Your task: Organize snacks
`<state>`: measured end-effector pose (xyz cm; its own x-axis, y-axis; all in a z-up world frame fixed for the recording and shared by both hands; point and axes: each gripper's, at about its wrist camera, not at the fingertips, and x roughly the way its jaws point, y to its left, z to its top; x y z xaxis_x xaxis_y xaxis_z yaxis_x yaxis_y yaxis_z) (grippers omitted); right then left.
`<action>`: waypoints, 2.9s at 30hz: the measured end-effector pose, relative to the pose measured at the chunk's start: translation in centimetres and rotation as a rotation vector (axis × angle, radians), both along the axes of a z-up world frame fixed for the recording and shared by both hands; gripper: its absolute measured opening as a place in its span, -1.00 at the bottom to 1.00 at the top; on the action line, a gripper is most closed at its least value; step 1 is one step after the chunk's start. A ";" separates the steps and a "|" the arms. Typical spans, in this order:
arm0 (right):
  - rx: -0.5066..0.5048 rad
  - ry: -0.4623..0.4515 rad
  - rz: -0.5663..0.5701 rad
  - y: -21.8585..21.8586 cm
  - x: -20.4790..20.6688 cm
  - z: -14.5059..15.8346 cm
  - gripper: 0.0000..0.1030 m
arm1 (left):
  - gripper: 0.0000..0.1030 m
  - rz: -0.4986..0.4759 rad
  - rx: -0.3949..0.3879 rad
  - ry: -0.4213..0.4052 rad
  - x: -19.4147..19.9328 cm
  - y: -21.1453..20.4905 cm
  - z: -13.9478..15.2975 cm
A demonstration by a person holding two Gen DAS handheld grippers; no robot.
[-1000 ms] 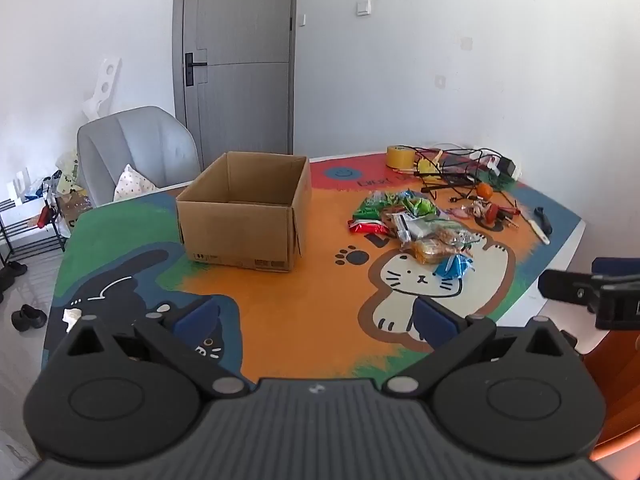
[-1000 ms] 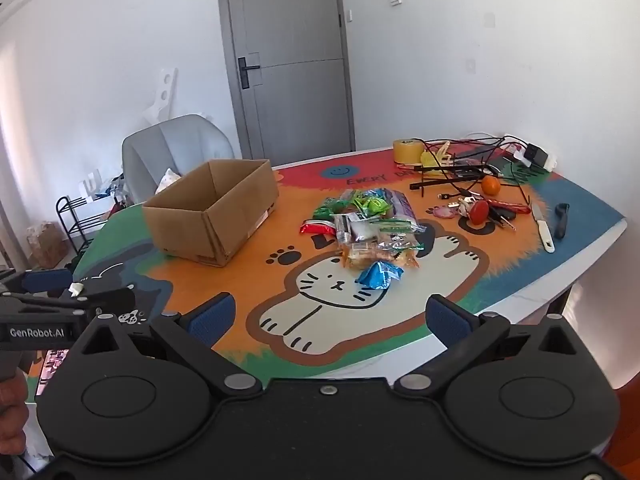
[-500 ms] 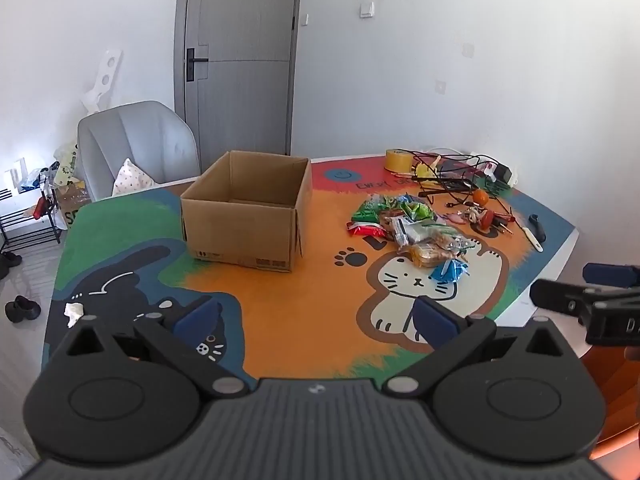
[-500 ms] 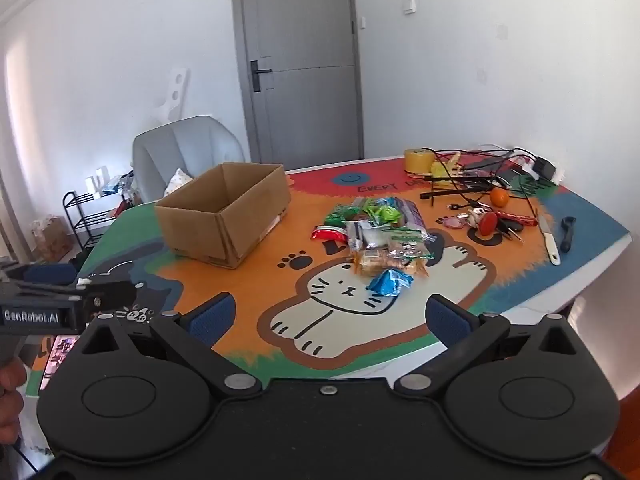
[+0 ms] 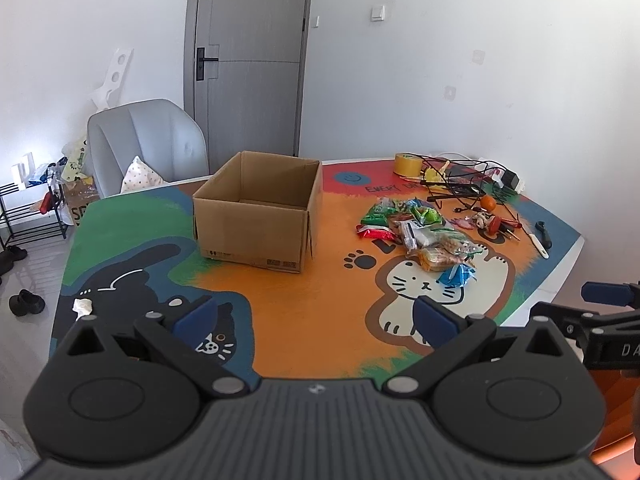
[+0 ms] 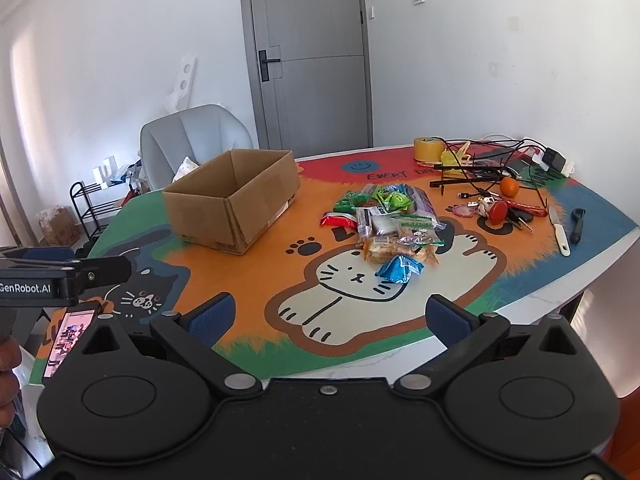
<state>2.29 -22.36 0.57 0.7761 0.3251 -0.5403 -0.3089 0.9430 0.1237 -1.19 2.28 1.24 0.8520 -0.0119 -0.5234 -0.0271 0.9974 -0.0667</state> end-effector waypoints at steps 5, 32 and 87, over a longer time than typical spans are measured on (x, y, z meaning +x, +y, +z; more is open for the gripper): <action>0.008 -0.010 -0.005 -0.4 0.2 0.4 1.00 | 1.00 0.003 -0.004 -0.006 -0.1 0.1 0.1; 0.035 -0.057 -0.035 -1.6 0.2 1.9 1.00 | 1.00 -0.001 0.010 -0.039 -0.4 -0.3 2.0; 0.041 0.068 -0.126 -4.9 9.2 -5.0 1.00 | 1.00 -0.098 0.078 0.048 10.7 -3.7 -3.1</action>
<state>11.47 -27.21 -4.44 0.7744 0.2504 -0.5811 -0.1785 0.9675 0.1790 9.51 -1.37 -1.86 0.8228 -0.0514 -0.5660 0.0693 0.9975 0.0100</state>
